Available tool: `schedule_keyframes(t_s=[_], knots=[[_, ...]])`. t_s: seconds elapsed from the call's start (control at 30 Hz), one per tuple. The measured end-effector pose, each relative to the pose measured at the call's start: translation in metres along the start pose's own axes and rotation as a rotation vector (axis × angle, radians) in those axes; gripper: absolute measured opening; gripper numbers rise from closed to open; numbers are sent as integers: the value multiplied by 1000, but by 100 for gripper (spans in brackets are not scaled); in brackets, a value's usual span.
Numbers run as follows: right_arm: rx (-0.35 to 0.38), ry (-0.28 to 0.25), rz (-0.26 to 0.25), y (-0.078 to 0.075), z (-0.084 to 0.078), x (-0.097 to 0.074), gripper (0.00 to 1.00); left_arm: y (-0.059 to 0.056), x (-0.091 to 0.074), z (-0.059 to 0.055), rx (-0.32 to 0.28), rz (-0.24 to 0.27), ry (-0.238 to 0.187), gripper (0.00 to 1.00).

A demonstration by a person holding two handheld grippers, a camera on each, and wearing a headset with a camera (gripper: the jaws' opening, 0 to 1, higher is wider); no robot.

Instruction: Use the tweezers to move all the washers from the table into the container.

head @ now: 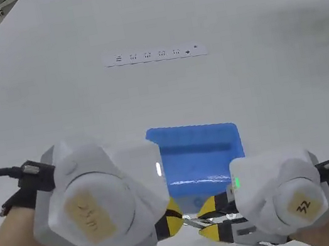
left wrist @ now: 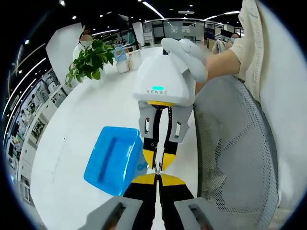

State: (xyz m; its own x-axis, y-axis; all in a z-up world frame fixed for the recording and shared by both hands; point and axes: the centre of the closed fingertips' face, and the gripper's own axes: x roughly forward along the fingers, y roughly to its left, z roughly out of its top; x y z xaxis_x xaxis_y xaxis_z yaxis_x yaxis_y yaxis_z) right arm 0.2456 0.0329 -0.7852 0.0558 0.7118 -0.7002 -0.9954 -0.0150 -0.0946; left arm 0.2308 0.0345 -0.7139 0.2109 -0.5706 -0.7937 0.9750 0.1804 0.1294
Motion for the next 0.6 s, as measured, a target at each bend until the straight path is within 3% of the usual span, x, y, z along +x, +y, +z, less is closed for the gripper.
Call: schedule_keyframes(t_s=[0.37,0.6], knots=[[23,-86,21,-8,19,14,6,12,-8,1,20,18,37,0],[53,-93,35,-8,13,24,6,20,1,-1,0,10,33,0]])
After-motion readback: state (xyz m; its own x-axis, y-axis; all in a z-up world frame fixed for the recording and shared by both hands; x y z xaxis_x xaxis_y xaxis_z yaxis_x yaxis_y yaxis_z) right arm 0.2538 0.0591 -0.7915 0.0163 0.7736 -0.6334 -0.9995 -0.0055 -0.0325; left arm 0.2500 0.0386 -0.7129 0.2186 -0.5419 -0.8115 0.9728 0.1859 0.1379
